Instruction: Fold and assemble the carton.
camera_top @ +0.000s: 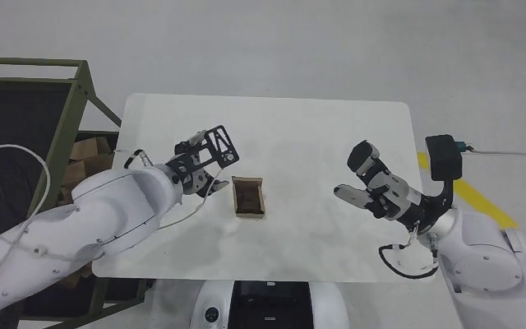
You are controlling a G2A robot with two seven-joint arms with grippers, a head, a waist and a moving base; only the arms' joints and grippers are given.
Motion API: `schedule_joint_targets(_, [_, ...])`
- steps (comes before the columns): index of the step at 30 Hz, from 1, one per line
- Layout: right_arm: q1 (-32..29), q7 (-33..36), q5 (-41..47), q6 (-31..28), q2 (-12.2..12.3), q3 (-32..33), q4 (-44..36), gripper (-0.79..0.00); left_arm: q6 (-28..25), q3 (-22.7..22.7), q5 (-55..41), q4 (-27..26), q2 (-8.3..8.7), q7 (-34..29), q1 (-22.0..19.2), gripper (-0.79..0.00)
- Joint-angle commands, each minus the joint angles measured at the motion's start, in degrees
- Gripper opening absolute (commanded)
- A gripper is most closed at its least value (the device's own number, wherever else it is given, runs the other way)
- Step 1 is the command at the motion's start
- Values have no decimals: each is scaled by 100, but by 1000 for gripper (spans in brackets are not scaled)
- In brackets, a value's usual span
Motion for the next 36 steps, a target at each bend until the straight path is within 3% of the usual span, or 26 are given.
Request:
schedule_joint_targets(1, [14,-13,-20,32,-2,-11,-8,0,62,-312,-104,113,196,723,641,0])
schedule_joint_targets(6, [17,-58,-33,91,-6,-22,-12,0,36,-972,-369,749,576,2263,1795,0])
schedule_joint_targets(12, [17,-58,-33,91,-6,-22,-12,0,-886,-1537,-976,1714,854,4550,2887,0])
schedule_joint_targets(15, [17,-58,-33,91,-6,-22,-12,0,-1055,-1742,-813,1864,959,4983,3277,0])
schedule_joint_targets(18, [17,-58,-33,91,-6,-22,-12,0,-1379,-1891,-631,1871,1032,5088,3537,0])
schedule_joint_targets(29, [17,-58,-33,91,-6,-22,-12,0,-1426,-1874,-604,1825,1030,5041,3546,0])
schedule_joint_targets(32, [17,-58,-33,91,-6,-22,-12,0,-1296,-1820,-443,1536,963,4691,3500,0])
schedule_joint_targets(36, [17,-58,-33,91,-6,-22,-12,0,-1115,-1645,-507,1602,798,4958,3442,0])
